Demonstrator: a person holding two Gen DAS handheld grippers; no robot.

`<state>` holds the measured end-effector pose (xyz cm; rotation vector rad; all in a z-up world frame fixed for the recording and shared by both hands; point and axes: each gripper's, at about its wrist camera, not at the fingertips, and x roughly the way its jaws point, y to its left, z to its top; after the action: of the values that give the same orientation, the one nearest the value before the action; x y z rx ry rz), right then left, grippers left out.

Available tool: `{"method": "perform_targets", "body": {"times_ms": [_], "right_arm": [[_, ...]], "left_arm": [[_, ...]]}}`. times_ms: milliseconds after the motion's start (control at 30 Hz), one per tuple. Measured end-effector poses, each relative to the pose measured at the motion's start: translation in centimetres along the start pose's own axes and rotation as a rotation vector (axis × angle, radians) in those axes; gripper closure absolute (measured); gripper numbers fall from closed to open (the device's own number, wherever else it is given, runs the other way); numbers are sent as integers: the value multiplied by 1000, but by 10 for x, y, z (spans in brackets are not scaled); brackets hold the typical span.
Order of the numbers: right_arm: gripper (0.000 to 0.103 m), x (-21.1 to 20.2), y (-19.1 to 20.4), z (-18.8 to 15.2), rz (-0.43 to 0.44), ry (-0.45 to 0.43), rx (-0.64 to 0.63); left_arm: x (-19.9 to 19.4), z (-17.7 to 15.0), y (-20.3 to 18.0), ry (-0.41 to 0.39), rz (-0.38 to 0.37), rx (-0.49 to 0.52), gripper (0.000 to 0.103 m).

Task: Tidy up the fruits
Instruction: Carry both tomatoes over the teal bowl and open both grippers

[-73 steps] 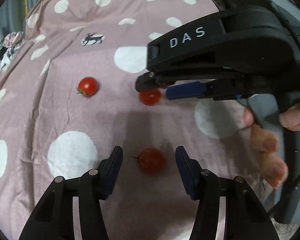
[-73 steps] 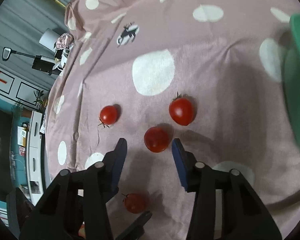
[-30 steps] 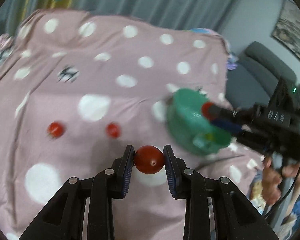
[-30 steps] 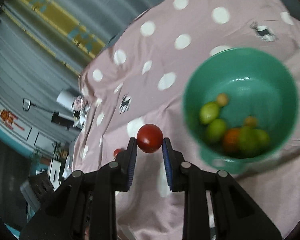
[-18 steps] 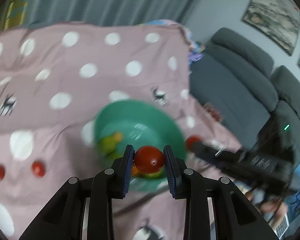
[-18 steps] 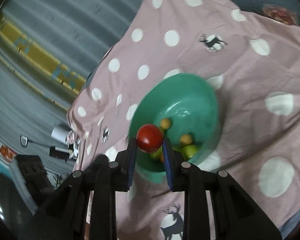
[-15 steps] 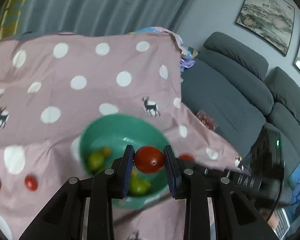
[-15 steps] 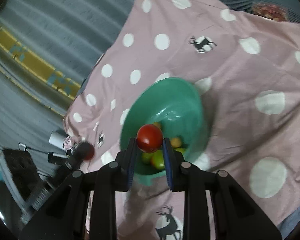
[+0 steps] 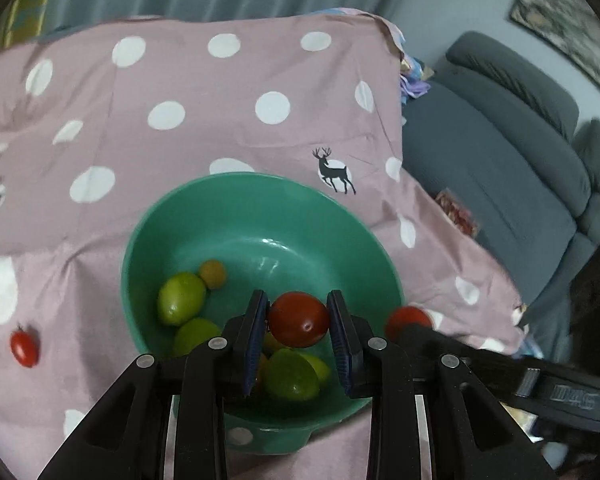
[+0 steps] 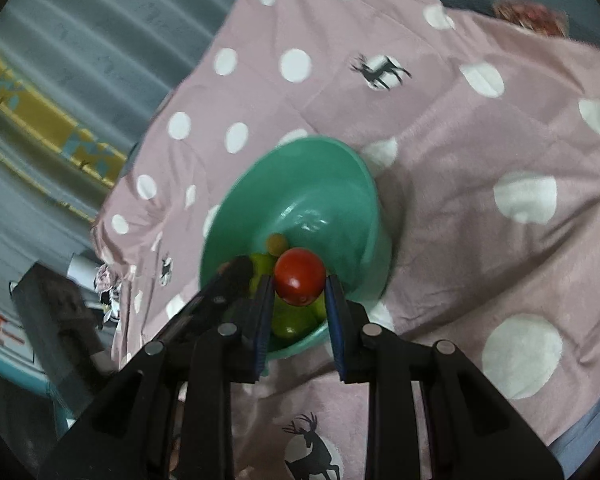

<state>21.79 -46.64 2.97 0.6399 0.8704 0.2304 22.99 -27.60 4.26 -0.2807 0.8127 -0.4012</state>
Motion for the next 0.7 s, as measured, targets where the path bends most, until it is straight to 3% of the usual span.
{"method": "perform_targets", "body": {"times_ms": [67,167,400,700], "right_arm": [[77,5,-1,-1,-42,6,-7],[77,2,1,-1,-35,0,-14],[76,0,0,-2,-96,-8,-30],[74,-1,3,-1,-96,-16,-21]], "left_arm": [[3,-1,1,14,11,7,72],[10,-3,0,21,75,29,72],[16,-11,9,46,28,-12,72],[13,-12,8,23,19,-39,72]]}}
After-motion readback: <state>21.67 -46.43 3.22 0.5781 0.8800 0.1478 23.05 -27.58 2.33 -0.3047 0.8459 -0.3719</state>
